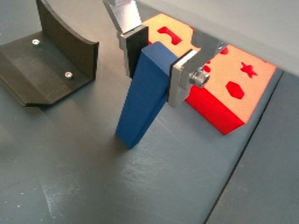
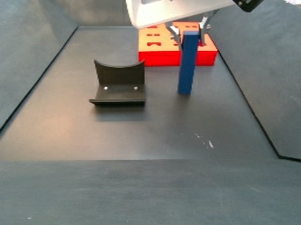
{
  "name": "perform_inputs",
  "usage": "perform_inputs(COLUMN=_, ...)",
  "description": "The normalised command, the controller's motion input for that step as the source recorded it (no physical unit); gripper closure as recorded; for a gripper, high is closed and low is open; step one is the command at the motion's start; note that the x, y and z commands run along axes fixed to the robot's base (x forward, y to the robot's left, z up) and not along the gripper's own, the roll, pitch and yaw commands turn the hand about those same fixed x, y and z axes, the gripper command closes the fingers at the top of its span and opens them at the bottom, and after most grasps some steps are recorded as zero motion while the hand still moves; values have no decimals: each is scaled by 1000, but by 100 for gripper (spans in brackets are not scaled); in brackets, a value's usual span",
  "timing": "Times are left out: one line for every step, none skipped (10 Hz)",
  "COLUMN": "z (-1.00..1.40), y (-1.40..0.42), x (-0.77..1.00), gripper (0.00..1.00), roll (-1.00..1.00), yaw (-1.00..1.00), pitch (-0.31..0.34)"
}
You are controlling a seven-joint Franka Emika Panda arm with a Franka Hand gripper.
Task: Insert the rectangle object.
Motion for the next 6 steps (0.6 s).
perform_inputs(z=-31, y=0, x=0, gripper=100, roll=0, yaw=0, pitch=27)
perform_inputs(z=0, y=0, x=0, gripper=100, roll=0, yaw=0, pitch=-17)
perform_inputs(z=0, y=-274, x=-100, gripper=100, roll=96, yaw=57, pitch=-56)
perform_inputs(z=926, y=-274, x=646, gripper=100, roll=316, yaw=0, pitch=149)
perform_inputs(z=1000, y=-383, x=646, gripper=100, roll=190, yaw=-43, pitch=121)
perform_inputs(z=1000, y=-434, x=700, gripper=100, roll=91, yaw=-77, pitch=86)
